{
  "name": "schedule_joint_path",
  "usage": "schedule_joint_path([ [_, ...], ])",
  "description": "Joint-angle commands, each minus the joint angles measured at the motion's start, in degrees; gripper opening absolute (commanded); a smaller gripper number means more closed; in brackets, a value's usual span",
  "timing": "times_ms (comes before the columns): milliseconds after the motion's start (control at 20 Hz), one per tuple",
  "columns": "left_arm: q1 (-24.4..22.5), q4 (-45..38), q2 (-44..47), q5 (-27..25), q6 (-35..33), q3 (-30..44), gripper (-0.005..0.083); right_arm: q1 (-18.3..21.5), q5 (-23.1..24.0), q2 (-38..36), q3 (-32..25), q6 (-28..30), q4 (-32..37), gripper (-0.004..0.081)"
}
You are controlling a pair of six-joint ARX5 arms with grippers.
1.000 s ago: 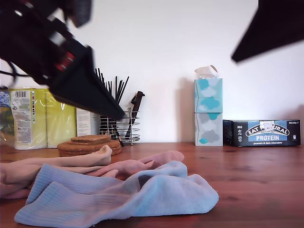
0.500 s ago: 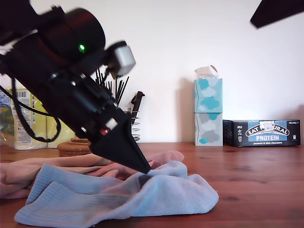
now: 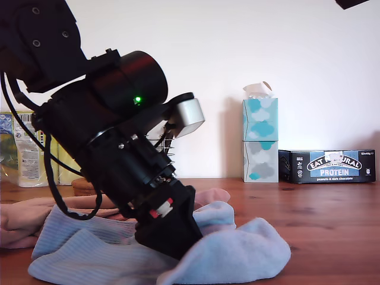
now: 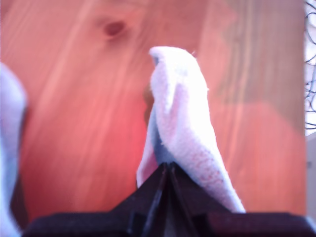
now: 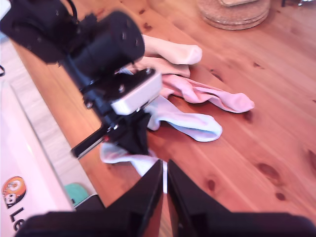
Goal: Pair up the socks based on colour and pattern, by placing each sock on top of its pair
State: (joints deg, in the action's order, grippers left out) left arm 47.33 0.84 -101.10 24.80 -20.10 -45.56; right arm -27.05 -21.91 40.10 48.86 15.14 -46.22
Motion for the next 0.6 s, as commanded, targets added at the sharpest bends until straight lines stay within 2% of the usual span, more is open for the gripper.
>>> schedule_joint_path([
  [0, 1.51, 0.52, -0.9, 0.2, -0.92, -0.57, -0.0021, -0.04, 0.02, -0.66, -0.74, 0.33, -0.2, -0.0013],
  [200, 3.78, 3.26, -0.92, 0.15, 0.81, -3.26, -0.0021, 0.07, 0.02, -0.63, -0.74, 0.46, -1.22, -0.0013],
  [350, 4.48, 2.47, -0.94, 0.26, 6.97, -5.86, -0.0021, 0.07, 0.02, -0.63, -0.74, 1.44, -1.75, -0.0013],
  [400, 4.68, 2.27, -0.94, 0.37, 7.06, -6.54, -0.0021, 0.07, 0.02, -0.63, -0.74, 1.46, -1.77, -0.0013],
  [550, 4.35, 5.75, -0.9, -2.36, 7.37, -10.82, -0.0021, 0.07, -0.02, -0.63, -0.74, 1.68, -1.9, -0.0013],
])
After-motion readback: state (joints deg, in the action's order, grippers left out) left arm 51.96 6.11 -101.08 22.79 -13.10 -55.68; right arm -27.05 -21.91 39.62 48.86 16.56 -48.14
